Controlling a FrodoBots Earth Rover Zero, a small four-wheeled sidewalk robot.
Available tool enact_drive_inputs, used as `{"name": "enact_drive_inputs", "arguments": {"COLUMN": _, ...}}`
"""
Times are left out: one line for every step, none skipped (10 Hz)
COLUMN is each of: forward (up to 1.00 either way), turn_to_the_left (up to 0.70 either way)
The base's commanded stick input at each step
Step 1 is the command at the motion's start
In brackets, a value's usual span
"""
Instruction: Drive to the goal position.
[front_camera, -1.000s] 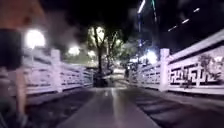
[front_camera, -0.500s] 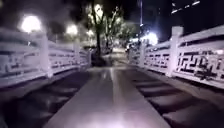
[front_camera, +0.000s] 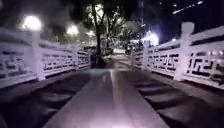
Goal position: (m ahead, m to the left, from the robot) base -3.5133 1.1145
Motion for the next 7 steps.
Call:
{"name": "enact_drive_inputs", "arguments": {"forward": 0.7, "turn_to_the_left": 0.0}}
{"name": "enact_drive_inputs", "arguments": {"forward": 0.7, "turn_to_the_left": 0.0}}
{"name": "enact_drive_inputs", "arguments": {"forward": 0.7, "turn_to_the_left": 0.0}}
{"name": "enact_drive_inputs", "arguments": {"forward": 0.7, "turn_to_the_left": 0.0}}
{"name": "enact_drive_inputs", "arguments": {"forward": 0.7, "turn_to_the_left": 0.0}}
{"name": "enact_drive_inputs", "arguments": {"forward": 0.7, "turn_to_the_left": 0.0}}
{"name": "enact_drive_inputs", "arguments": {"forward": 0.7, "turn_to_the_left": 0.0}}
